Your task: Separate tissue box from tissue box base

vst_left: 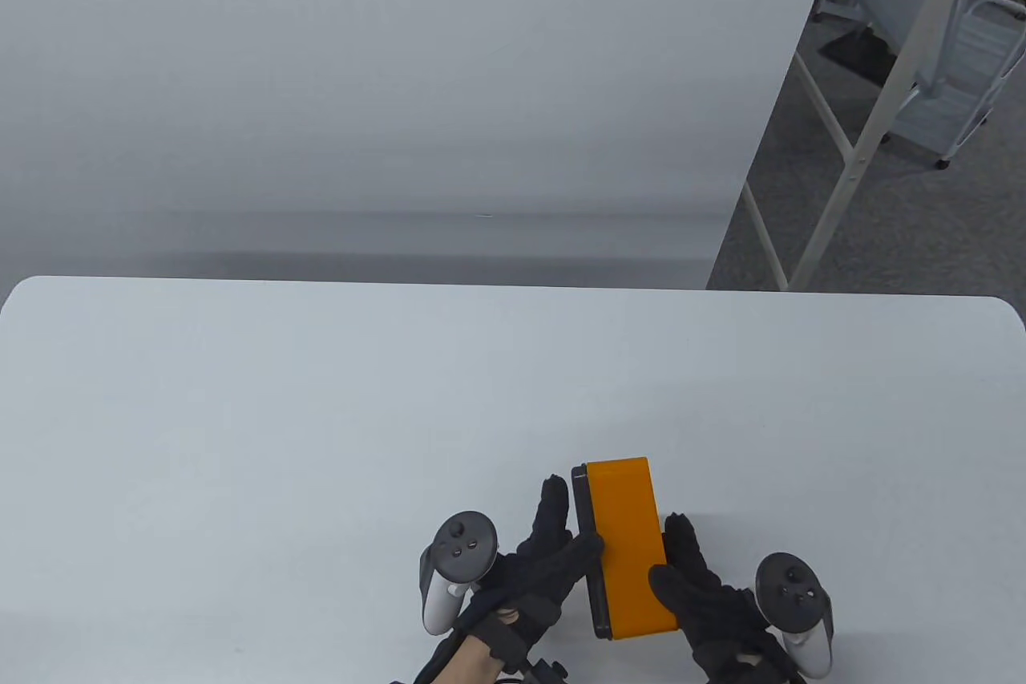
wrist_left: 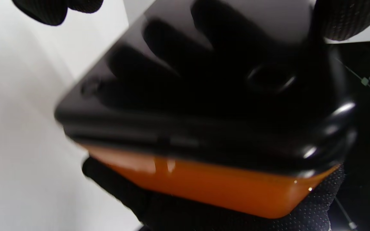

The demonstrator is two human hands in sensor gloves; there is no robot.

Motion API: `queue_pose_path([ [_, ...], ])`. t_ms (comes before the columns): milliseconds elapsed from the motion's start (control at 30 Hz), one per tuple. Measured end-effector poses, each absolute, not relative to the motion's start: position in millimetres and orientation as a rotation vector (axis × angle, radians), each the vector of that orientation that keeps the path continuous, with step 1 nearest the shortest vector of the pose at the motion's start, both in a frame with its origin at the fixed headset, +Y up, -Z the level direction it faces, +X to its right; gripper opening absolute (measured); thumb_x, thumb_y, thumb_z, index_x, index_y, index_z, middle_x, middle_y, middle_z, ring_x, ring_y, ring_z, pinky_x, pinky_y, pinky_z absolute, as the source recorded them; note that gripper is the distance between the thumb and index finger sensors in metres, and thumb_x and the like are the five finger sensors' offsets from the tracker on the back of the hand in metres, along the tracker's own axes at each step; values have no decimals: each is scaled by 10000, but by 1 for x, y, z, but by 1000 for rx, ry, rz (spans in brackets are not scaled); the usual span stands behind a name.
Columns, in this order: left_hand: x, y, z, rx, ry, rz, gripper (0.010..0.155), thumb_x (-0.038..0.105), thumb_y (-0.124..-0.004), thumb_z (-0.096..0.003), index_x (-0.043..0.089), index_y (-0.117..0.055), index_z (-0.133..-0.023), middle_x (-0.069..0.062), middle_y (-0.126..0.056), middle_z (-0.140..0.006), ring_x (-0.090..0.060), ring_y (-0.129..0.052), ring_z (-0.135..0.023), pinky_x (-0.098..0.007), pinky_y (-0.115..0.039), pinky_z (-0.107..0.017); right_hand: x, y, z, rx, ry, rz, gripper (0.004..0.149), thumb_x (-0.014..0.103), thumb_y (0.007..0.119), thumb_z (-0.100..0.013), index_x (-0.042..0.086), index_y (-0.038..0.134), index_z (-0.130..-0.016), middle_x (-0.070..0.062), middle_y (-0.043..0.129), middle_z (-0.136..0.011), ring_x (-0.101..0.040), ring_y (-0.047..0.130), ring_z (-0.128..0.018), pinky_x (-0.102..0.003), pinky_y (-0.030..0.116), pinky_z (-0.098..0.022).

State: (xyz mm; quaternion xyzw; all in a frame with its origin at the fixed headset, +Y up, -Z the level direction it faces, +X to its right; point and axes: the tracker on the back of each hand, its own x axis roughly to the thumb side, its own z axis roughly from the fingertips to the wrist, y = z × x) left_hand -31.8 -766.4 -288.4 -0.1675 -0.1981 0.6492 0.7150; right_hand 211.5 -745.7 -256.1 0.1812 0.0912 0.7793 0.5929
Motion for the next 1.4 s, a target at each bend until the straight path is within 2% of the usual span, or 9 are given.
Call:
queue_pose_path([
  [133, -26, -773, -286, -431, -419, 1583, 1111, 857, -595, -511, 122, 9, -1083, -393, -105, -1076, -705, -471, -929, -737, -595, -602, 207, -754, -256, 411, 222, 1760, 1118, 797, 510, -540, -124, 108, -1029, -556, 227, -965, -719, 590, -806, -725, 720, -469],
  [367, -28, -779, -288, -402, -377, 1558, 1100, 831, -624, -519, 91, -46, -1093, -440, -214, -1063, -688, -560, -920, -719, -638, -593, 210, -760, -261, 402, 245, 1775, 1109, 804, 537, -532, -93, 138, -1048, -555, 262, -964, -712, 624, -790, -712, 743, -464],
  [433, -33, -777, -288, -355, -319, 1508, 1097, 813, -654, -515, 88, -68, -1094, -450, -218, -1056, -706, -556, -908, -733, -624, -584, 214, -757, -261, 371, 195, 1835, 1109, 798, 573, -520, -85, 167, -1053, -555, 268, -967, -716, 622, -788, -721, 735, -463],
  [500, -38, -780, -290, -335, -330, 1494, 1096, 828, -632, -514, 69, -99, -1099, -462, -271, -1043, -701, -612, -881, -716, -669, -560, 220, -755, -263, 387, 173, 1883, 1111, 807, 571, -522, -88, 185, -1055, -550, 291, -969, -706, 639, -787, -711, 748, -462],
  [733, -55, -790, -296, -429, -262, 1750, 1083, 830, -534, -554, 47, -10, -1088, -446, -157, -1053, -711, -490, -921, -737, -615, -581, 238, -749, -269, 271, 120, 2139, 1088, 791, 593, -524, -78, 227, -1066, -550, 292, -975, -723, 620, -785, -730, 715, -460],
  [833, -63, -788, -298, -447, -256, 1830, 1127, 859, -512, -542, 20, 20, -1072, -442, -111, -1053, -726, -409, -935, -764, -579, -581, 245, -749, -273, 203, 134, 2302, 1072, 782, 608, -525, -68, 249, -1072, -544, 284, -983, -730, 604, -791, -741, 694, -464],
  [1000, -73, -783, -302, -413, -268, 1829, 1090, 799, -560, -571, 15, 11, -1068, -429, -107, -1060, -721, -396, -945, -772, -570, -583, 244, -753, -279, 141, 144, 2428, 1043, 770, 643, -520, -31, 286, -1086, -525, 271, -1004, -732, 577, -808, -753, 657, -481],
  [1400, -79, -782, -302, -396, -262, 1815, 1038, 773, -533, -593, 27, 3, -1077, -431, -110, -1061, -730, -376, -941, -784, -545, -579, 222, -772, -284, 93, 136, 2913, 1026, 766, 645, -516, -32, 340, -1083, -505, 289, -1022, -730, 567, -814, -758, 629, -481],
])
